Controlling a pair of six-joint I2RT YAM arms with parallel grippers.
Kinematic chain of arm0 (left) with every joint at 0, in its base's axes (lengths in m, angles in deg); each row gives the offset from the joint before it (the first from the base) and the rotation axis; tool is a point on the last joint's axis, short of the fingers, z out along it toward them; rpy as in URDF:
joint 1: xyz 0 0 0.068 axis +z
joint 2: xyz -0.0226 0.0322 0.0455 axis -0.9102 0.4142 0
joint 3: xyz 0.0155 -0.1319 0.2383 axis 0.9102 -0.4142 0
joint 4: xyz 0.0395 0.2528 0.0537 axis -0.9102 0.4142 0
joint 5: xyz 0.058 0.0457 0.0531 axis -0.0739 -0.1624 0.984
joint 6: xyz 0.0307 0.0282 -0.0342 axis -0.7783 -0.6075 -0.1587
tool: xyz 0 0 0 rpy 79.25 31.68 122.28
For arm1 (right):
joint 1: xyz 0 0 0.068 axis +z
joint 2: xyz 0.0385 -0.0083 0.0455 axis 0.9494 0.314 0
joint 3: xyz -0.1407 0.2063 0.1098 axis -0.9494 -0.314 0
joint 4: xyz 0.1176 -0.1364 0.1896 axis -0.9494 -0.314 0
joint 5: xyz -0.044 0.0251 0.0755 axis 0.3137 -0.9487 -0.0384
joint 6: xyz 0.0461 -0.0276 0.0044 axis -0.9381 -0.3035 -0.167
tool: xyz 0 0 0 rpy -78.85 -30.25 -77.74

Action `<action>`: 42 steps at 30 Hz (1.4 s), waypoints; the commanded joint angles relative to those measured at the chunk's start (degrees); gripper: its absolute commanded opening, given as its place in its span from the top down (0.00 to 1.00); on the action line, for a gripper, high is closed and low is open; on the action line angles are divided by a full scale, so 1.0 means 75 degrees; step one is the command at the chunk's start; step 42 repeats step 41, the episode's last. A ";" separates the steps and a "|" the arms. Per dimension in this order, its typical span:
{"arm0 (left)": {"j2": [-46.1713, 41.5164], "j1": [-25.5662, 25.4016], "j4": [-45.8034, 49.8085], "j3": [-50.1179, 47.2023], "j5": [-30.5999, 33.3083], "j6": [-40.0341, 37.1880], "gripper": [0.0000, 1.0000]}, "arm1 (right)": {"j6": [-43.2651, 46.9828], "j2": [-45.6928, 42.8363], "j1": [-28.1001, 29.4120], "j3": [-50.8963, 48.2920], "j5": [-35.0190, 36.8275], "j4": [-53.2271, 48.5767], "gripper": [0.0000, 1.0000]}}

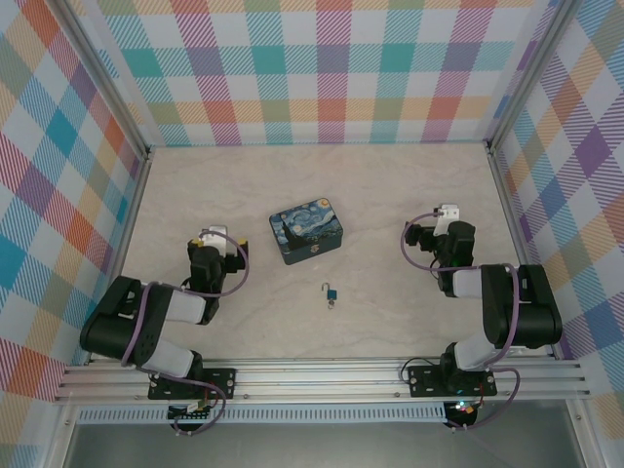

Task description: Unlock a padlock with a key

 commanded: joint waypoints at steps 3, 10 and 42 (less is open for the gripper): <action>0.0635 0.0205 -0.2217 -0.0401 -0.0210 -0.0054 0.00 | -0.0025 -0.0004 0.0040 0.0018 -0.0071 0.0021 0.00; 0.0579 0.0439 -0.1729 -0.0159 -0.0294 0.0231 0.00 | -0.0025 -0.0001 0.0035 0.0015 -0.0068 0.0021 0.00; 0.0504 0.1161 0.1272 0.1347 -0.0739 0.0931 0.00 | 0.0009 -0.0010 0.0051 0.0029 -0.0148 -0.0015 0.00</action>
